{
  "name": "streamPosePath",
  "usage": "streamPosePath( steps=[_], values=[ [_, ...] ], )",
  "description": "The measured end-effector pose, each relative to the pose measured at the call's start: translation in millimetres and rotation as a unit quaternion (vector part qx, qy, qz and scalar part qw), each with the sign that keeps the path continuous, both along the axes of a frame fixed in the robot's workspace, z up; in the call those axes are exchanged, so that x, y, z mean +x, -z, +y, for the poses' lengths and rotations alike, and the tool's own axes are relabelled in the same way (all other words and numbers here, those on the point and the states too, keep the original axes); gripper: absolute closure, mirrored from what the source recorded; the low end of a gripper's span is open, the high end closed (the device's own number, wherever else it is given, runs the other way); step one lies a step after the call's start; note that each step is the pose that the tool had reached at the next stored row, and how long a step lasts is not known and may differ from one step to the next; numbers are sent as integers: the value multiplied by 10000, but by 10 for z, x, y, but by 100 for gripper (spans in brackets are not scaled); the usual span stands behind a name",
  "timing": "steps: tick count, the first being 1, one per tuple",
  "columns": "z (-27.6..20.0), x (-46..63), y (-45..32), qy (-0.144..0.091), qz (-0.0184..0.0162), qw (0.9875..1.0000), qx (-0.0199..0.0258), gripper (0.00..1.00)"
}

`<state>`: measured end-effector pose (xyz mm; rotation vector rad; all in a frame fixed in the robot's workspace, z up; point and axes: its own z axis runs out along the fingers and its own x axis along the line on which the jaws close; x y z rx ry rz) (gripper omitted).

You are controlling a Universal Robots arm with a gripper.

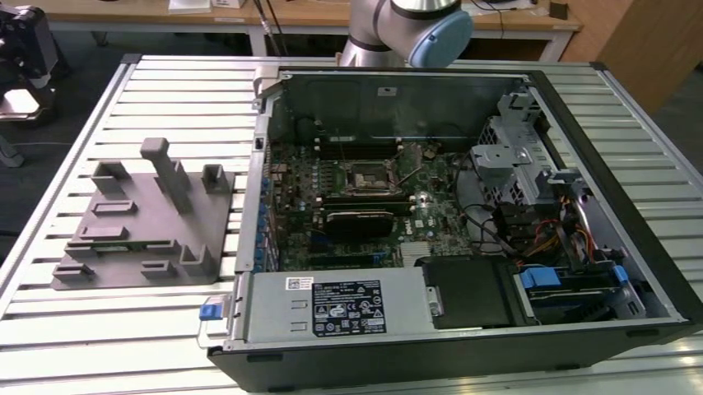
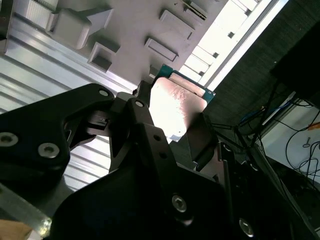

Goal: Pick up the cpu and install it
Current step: 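Pick up the cpu and move it towards the insertion slot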

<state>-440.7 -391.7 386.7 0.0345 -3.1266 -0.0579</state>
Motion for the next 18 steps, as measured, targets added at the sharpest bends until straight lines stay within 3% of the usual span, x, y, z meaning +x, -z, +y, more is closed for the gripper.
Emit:
streamPosePath(
  steps=[18],
  values=[
    [0,163,2,0,-1,10000,1,46]
  ],
)
